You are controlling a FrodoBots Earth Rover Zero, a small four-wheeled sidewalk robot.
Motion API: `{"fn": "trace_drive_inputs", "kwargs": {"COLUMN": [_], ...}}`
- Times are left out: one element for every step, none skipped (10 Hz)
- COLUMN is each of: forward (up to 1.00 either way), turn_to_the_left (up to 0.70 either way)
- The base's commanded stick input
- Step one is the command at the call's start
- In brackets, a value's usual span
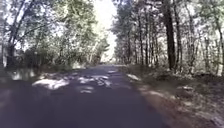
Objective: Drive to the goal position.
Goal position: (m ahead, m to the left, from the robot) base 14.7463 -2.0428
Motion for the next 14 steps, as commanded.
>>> {"fn": "trace_drive_inputs", "kwargs": {"forward": [0.45,0.45,0.45,0.45,0.45,0.45,0.45,0.45,0.45,0.45,0.45,0.45,0.45,0.45], "turn_to_the_left": [0.00,0.00,0.00,0.00,0.00,0.00,0.00,0.00,0.00,0.00,0.00,0.00,0.00,0.00]}}
